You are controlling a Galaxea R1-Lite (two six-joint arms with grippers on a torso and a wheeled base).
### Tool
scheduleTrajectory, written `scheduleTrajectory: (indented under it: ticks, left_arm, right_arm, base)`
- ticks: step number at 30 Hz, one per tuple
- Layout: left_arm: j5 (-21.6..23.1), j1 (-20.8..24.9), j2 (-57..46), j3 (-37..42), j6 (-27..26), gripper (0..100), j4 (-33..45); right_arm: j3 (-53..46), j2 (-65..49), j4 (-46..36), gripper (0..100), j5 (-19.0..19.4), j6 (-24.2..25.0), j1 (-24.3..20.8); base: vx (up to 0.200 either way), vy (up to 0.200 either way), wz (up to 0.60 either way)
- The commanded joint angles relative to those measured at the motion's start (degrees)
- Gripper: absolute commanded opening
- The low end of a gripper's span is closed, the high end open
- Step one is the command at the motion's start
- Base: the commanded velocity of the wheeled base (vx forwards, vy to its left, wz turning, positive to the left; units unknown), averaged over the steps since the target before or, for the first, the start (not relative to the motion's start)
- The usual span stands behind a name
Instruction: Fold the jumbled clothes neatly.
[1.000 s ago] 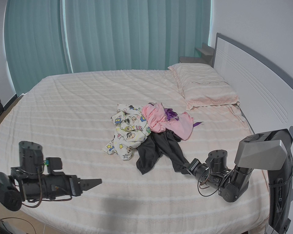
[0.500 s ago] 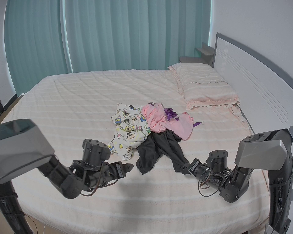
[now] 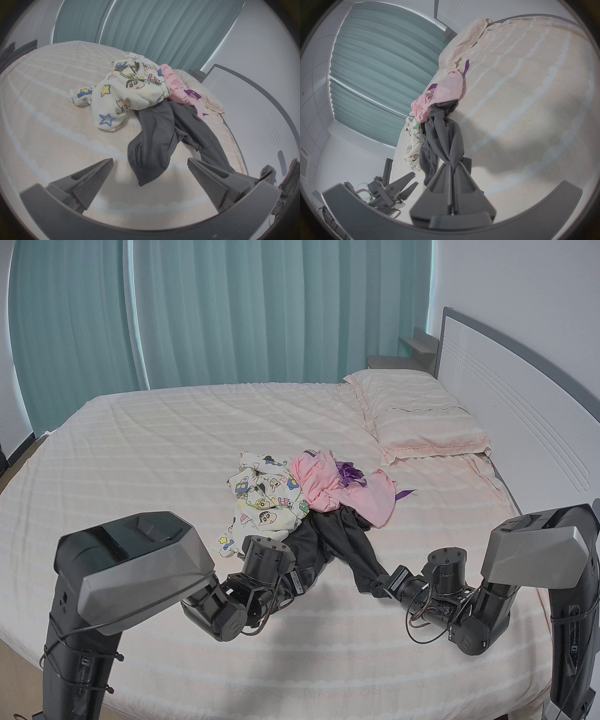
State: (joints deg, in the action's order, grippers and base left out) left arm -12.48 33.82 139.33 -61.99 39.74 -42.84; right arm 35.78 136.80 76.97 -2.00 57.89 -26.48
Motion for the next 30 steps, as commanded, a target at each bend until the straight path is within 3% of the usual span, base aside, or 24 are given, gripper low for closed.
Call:
scheduleTrajectory:
  ticks: [1,12,22,23,30]
  left_arm:
    - [-0.7,0.55,4.81,-4.1,-0.01,100,0.21]
    - [-0.09,0.64,7.63,-10.17,-0.28,100,0.56]
    - [1.58,0.55,8.59,-11.05,-0.28,100,0.39]
    - [1.58,0.55,8.59,-11.14,-0.28,0,0.39]
    - [1.32,0.46,8.51,-10.87,0.16,0,0.56]
  right_arm:
    - [-0.01,0.04,0.02,0,-0.02,0.03,-0.15]
    - [0.08,0.39,0.11,0,-0.11,-1.12,-0.24]
    - [0.26,0.48,0.11,0,-0.2,-1.2,-0.24]
    - [0.17,0.48,0.11,0,-0.2,-1.2,-0.24]
    - [-0.01,0.48,0.11,0,-0.2,-1.2,-0.24]
  base:
    - [0.0,0.0,0.0]
    - [0.0,0.0,0.0]
    - [0.0,0.0,0.0]
    - [0.0,0.0,0.0]
    - [0.0,0.0,0.0]
